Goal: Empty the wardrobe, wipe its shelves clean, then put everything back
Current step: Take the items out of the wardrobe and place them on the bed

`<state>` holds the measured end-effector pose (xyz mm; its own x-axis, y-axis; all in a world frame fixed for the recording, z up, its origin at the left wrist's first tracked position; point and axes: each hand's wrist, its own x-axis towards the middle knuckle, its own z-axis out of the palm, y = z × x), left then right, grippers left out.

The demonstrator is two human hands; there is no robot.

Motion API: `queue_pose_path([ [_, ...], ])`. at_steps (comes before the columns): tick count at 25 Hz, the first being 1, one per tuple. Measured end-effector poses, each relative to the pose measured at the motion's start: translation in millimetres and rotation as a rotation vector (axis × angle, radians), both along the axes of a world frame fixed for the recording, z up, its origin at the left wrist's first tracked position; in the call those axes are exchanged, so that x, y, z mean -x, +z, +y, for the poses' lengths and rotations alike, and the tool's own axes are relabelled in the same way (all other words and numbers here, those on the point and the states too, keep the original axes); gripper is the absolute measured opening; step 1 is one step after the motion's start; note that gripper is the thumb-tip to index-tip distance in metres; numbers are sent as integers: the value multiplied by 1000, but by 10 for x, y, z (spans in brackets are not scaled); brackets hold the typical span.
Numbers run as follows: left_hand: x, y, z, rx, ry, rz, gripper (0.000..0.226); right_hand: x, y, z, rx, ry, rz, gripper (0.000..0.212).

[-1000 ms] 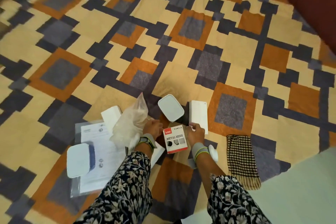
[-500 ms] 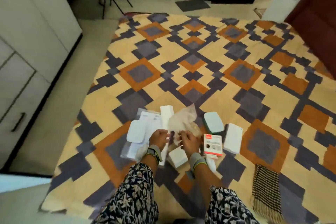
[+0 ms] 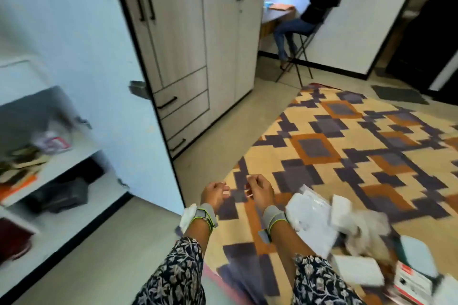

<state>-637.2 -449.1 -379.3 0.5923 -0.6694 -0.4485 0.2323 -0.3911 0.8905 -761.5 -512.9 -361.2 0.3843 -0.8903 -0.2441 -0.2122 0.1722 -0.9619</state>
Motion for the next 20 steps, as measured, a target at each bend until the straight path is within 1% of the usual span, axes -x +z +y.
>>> queue_pose_path([
  [1,-195,112,124,-10,36,-8,17,-216,95,57,5,47,-28,17],
  [3,-586,244,468,30,124,6,17,-671,240,286,28,122,-50,14],
  [5,-1164,432,931,89,246,-9,20,-1356,390,603,79,247,-54,16],
  [6,-1339,491,1035,94,288,-14,22,-1559,440,673,75,277,-83,18],
  [7,-1656,501,1243,114,365,-17,23,-1916,525,837,77,354,-113,19],
  [10,-2349,572,1696,140,504,-18,22,-2739,600,1143,111,511,-155,15],
  [13,-3095,690,2141,128,651,-71,20,-3602,626,1421,117,621,-207,12],
  [17,-4013,983,2774,90,851,-125,17,-4738,781,1843,111,771,-258,16],
  [20,-4689,1237,3275,158,1021,-188,18,-5589,989,2266,109,891,-301,15],
])
